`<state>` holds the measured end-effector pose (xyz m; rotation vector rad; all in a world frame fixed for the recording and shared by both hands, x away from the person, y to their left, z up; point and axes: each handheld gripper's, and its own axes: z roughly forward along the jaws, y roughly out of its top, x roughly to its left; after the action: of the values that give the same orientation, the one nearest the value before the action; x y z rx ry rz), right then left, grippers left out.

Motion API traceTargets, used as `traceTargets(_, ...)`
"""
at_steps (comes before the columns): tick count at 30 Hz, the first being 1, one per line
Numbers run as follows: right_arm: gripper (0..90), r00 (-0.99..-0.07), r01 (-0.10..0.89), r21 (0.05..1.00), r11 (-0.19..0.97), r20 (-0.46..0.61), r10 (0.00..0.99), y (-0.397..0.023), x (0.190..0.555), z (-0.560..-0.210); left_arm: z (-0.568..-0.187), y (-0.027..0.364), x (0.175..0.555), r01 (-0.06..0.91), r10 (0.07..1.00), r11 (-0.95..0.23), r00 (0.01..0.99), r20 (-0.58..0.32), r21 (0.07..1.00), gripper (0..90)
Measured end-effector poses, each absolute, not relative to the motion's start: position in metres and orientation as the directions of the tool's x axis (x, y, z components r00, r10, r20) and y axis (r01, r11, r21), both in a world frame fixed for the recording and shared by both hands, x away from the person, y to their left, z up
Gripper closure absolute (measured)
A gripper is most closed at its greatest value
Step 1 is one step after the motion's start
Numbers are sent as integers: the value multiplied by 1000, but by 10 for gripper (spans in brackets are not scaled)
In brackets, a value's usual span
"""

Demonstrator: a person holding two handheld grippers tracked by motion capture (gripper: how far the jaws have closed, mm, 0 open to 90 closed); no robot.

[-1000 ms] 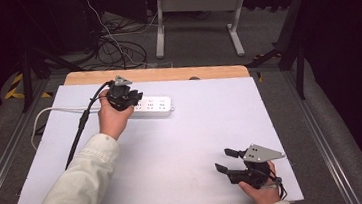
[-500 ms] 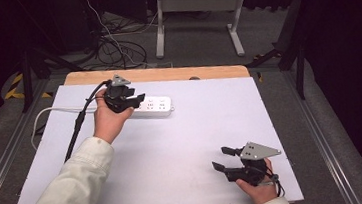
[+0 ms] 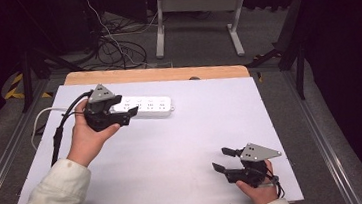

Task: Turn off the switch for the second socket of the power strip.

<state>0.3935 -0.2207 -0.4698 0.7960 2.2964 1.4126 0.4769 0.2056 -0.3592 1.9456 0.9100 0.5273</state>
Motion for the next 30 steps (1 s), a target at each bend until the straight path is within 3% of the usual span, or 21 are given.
traceTargets(12, 376, -785, 299, 888, 350, 20, 620, -219, 394, -470, -361, 234, 418, 323, 740, -353, 670, 51, 878, 250)
traceTargets(30, 370, -782, 311, 892, 328, 45, 621, -221, 393, -472, -410, 274, 370, 307, 702, -271, 712, -31, 912, 209)
